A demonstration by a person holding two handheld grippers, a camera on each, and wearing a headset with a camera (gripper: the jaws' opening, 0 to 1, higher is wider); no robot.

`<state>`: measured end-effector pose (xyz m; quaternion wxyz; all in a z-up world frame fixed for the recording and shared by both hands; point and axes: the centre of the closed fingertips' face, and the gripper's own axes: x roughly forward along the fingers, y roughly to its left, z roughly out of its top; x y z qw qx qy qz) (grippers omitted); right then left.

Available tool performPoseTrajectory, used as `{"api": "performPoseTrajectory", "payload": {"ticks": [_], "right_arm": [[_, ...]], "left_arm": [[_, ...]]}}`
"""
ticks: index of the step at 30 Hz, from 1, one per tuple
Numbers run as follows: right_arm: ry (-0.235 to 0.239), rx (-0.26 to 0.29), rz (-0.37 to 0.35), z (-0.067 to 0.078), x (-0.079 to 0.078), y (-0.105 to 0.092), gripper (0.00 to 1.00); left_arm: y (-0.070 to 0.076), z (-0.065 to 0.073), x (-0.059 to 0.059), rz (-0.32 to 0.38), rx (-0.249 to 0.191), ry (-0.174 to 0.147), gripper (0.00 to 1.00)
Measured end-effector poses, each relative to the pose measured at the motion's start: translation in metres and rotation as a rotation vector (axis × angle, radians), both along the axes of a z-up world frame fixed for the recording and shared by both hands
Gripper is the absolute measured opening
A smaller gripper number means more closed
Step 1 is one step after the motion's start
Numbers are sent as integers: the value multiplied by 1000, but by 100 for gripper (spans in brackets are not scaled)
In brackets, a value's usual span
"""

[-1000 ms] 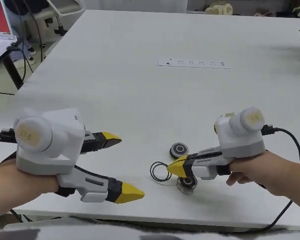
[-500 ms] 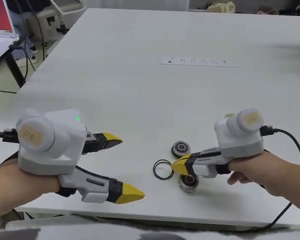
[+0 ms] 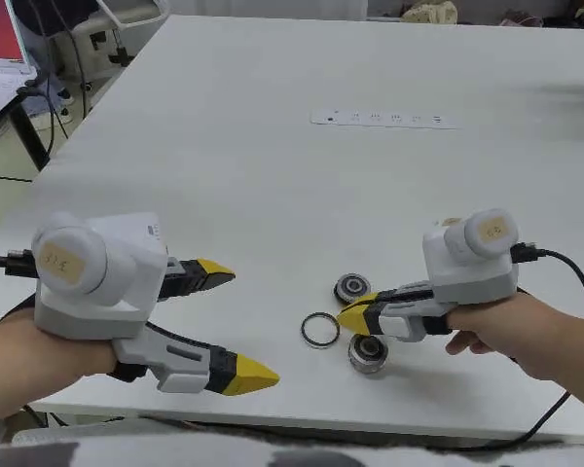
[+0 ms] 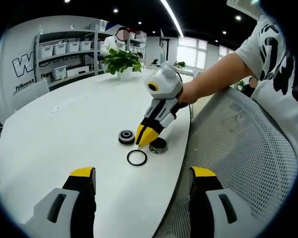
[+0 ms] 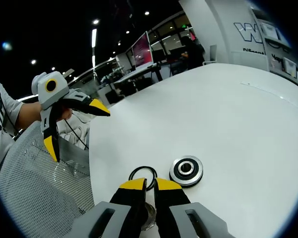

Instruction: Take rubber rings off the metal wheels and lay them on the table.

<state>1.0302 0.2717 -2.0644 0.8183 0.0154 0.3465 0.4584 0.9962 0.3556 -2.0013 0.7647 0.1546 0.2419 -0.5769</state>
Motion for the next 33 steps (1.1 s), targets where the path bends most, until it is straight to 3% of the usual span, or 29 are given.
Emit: {"api": "performPoseTrajectory", "payload": {"ticks": [16, 33], "right_arm": [[-38, 27, 1, 20, -2, -9, 10], [-77, 9, -11, 24, 2, -30, 15]], "left_arm": [[-2, 3, 10, 1, 6, 0, 73], [-20, 5, 26, -36, 25, -20, 70]]}}
